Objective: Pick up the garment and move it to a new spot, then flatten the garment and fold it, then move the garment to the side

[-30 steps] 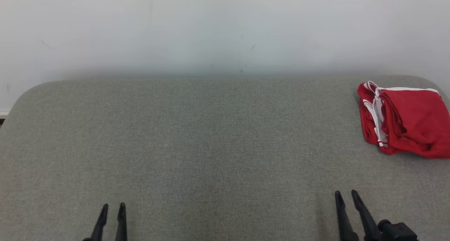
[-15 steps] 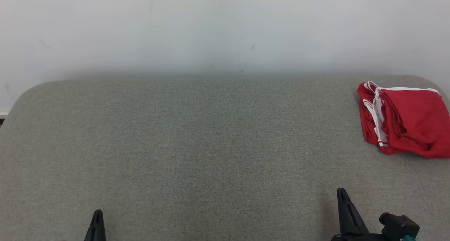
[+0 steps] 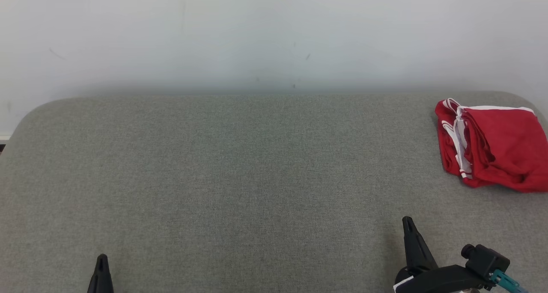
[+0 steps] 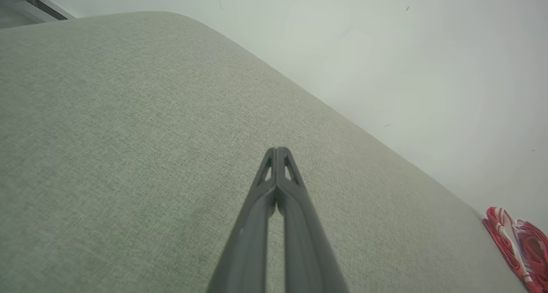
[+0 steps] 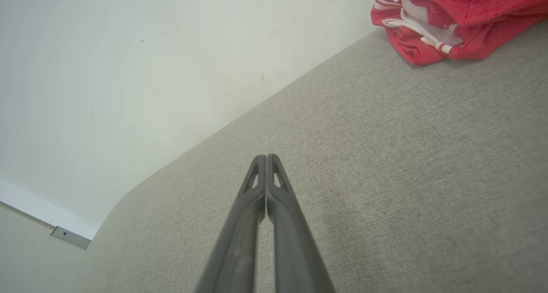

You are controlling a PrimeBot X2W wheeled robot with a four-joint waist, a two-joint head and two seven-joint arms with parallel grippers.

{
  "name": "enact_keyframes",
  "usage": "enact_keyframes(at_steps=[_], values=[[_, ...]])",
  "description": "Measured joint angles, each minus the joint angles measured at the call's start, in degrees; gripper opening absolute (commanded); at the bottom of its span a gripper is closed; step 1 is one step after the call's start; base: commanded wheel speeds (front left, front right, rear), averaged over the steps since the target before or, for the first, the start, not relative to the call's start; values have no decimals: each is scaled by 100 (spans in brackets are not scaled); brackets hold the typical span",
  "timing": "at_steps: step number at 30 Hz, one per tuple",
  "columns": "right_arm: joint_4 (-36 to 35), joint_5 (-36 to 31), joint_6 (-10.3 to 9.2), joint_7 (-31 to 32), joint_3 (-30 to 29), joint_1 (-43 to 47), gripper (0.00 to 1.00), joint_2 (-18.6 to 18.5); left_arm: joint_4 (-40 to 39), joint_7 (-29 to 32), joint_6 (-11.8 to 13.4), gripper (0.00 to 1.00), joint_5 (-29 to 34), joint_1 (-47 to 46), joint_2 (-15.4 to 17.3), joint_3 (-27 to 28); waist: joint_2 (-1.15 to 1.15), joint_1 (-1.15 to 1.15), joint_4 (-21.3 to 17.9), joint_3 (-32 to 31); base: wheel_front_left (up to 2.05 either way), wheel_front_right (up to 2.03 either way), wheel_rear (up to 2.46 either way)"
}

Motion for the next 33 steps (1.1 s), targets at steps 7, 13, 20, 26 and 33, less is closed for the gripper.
enact_keyframes(at_steps=[7, 13, 20, 26, 33], values=[[108, 634, 0, 112, 92, -193, 0, 0, 1, 193, 0, 0, -597, -47, 0, 146, 0, 0, -2, 1, 0, 0, 0], [215, 1233, 0, 215, 174, -367, 0, 0, 4, 354, 1, 0, -1177, -118, 1, 281, 0, 0, -3, 1, 0, 0, 0], [318, 1800, 0, 312, 250, -534, 0, 0, 11, 502, 1, 0, -1668, -181, 0, 405, 0, 0, -5, 2, 0, 0, 0], [388, 2243, 0, 402, 313, -664, 0, 0, 14, 635, 1, 0, -2078, -225, 2, 504, 0, 0, -6, 3, 0, 0, 0], [480, 2719, 0, 495, 383, -798, 0, 0, 19, 761, 1, 0, -2569, -266, 2, 621, 0, 0, -8, 4, 0, 0, 0]])
